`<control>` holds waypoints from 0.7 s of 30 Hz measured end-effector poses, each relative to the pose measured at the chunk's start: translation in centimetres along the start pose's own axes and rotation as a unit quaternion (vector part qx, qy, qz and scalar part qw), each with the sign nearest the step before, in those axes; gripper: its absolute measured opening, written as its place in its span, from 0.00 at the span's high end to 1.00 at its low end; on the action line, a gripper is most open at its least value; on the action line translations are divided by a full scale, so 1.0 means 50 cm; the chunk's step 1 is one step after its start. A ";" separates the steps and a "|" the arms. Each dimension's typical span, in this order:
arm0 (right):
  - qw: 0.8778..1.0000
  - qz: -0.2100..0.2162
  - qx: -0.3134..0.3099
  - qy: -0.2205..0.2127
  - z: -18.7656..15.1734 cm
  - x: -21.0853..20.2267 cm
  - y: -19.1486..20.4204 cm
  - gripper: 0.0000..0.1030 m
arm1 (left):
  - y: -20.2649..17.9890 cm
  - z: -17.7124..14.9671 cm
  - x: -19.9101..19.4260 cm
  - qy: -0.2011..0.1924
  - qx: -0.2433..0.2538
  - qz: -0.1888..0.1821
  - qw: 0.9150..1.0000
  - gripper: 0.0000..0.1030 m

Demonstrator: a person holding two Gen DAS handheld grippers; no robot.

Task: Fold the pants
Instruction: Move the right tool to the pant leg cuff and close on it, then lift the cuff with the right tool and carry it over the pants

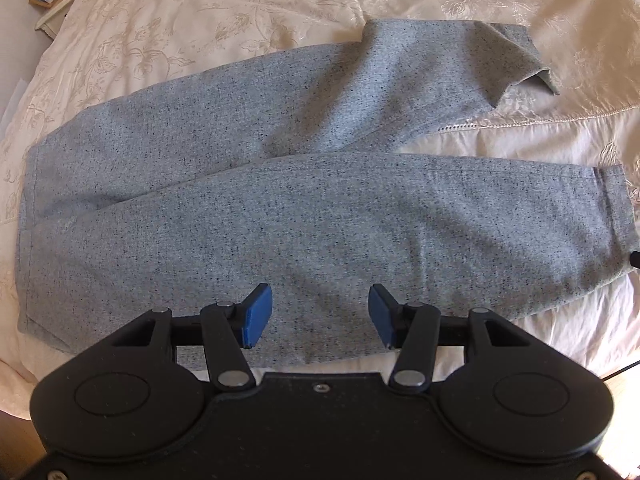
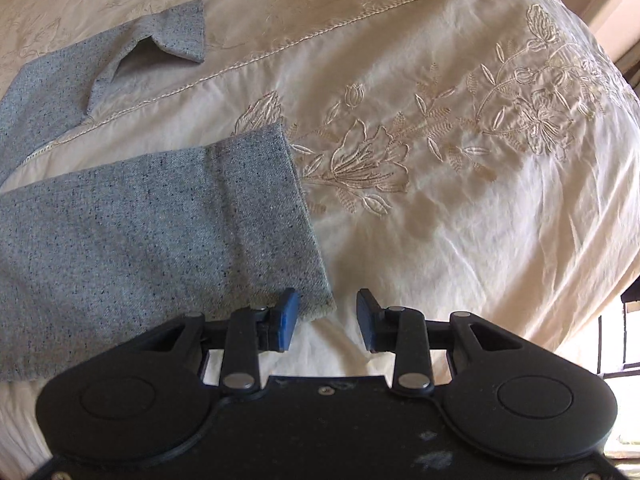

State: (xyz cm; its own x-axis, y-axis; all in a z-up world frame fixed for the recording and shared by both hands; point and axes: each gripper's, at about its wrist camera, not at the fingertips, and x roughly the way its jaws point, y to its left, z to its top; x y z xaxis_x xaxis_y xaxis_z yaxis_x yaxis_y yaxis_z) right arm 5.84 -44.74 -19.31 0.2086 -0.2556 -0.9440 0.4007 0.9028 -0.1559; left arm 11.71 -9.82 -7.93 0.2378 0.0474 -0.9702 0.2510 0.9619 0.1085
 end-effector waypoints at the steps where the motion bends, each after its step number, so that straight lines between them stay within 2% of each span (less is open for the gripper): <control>1: 1.000 0.006 -0.005 0.003 0.011 0.013 -0.002 0.66 | -0.008 0.002 -0.002 0.000 -0.003 0.001 1.000 0.44; 5: 0.999 0.038 -0.015 0.014 0.047 0.052 -0.014 0.66 | -0.024 0.006 -0.005 0.001 -0.016 0.011 1.000 0.44; 10: 0.992 0.124 0.008 0.033 0.073 0.079 -0.055 0.64 | -0.021 0.008 0.005 0.011 -0.040 0.024 0.999 0.44; 12: 0.987 0.153 0.018 0.043 0.076 0.084 -0.068 0.69 | -0.020 0.007 0.012 0.017 -0.046 0.027 0.998 0.44; 13: 0.986 0.158 0.018 0.046 0.078 0.084 -0.071 0.89 | -0.020 0.008 0.015 0.020 -0.049 0.028 0.998 0.44; 14: 0.985 0.161 0.018 0.050 0.080 0.083 -0.073 0.95 | -0.021 0.008 0.017 0.021 -0.051 0.027 0.998 0.44; 21: 0.992 0.115 -0.023 0.038 0.103 0.000 -0.085 0.97 | -0.032 0.011 0.023 0.019 -0.037 0.023 0.999 0.44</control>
State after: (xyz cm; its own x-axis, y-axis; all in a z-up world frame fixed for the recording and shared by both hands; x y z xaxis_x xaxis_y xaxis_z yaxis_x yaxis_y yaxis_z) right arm 8.71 -50.36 -17.16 0.2202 -0.0154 -0.9753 0.3080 0.9498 0.0545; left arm 12.12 -11.46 -9.11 0.2112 0.1009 -0.9722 0.1695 0.9758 0.1381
